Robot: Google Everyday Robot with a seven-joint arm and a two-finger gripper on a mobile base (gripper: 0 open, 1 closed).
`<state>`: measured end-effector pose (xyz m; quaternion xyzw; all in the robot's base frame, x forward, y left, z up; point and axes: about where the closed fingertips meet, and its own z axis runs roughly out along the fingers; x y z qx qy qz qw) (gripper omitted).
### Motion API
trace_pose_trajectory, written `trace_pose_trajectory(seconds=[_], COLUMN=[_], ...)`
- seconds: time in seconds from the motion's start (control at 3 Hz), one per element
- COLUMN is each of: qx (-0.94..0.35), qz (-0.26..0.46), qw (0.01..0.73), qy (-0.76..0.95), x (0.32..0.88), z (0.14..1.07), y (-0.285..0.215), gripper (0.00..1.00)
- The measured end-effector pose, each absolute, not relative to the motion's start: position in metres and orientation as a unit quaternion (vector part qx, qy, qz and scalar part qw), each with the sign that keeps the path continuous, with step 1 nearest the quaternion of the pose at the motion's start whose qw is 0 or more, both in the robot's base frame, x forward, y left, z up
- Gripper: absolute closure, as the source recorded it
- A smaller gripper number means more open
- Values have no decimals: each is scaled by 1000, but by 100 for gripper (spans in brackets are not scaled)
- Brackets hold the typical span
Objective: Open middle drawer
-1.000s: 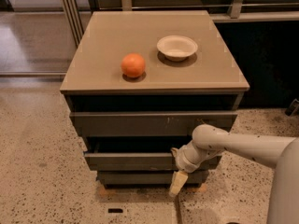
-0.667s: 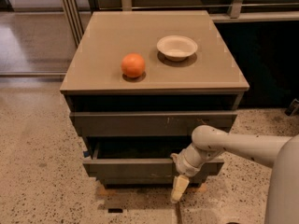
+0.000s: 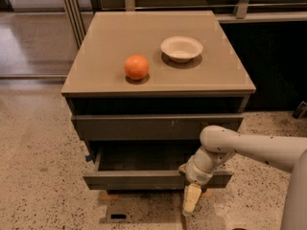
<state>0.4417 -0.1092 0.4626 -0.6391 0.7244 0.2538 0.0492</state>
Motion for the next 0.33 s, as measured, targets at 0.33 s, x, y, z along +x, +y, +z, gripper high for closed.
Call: trace_pose_trajectory(seconds=[0.33], qx=[-639], qz=[254], qw=[49], qy=[724], x=[442], z=[463], y=[-109], gripper=[0])
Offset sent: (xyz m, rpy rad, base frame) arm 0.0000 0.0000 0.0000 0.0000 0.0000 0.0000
